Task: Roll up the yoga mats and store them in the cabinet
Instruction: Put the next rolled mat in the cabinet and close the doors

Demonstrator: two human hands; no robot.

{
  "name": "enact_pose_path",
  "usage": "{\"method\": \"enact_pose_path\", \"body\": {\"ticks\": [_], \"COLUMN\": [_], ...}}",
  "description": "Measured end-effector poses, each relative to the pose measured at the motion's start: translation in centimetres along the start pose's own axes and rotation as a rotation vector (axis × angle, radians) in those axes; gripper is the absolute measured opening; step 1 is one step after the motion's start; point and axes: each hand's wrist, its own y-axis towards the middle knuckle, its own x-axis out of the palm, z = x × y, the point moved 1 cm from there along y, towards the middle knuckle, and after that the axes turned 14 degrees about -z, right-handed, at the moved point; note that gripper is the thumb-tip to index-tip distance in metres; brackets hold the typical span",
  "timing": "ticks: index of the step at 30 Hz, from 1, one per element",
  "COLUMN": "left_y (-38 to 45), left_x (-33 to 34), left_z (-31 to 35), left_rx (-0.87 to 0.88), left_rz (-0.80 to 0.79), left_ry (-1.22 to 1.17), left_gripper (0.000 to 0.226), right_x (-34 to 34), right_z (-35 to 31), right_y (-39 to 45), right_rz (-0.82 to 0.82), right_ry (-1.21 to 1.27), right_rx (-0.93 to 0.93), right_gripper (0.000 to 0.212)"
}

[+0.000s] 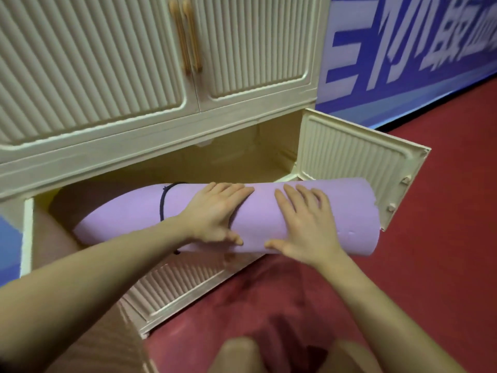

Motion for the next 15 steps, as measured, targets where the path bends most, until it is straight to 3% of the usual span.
{"method": "enact_pose_path", "body": {"ticks": [2, 6, 10, 15], "left_y": [0.2, 0.8, 1.9, 1.4], "left_x": [-0.2, -0.1, 0.6, 1.8], "left_z": [-0.1, -0.5, -1.1, -1.6], "left_rx": [-0.049, -0.088, -0.128, -0.423], "left_rz": [-0.035, -0.046, -0.032, -0.133], "left_ry": [-0.001, -0.049, -0.002, 0.054], "left_gripper": [0.109, 0.101, 0.091, 0.091], "right_x": [0.4, 1.7, 3.5, 4.3], "right_z": [-0.3, -0.3, 0.9, 2.1], "right_y": [-0.2, 1.6, 4.2, 7.5], "right_rz": [0.026, -0.078, -0.108, -0.027], "right_ry": [-0.008, -0.037, -0.055, -0.072], "right_rx": [-0.009, -0.005, -0.034, -0.11], "right_gripper": [0.109, 0.129, 0.119, 0.119]}}
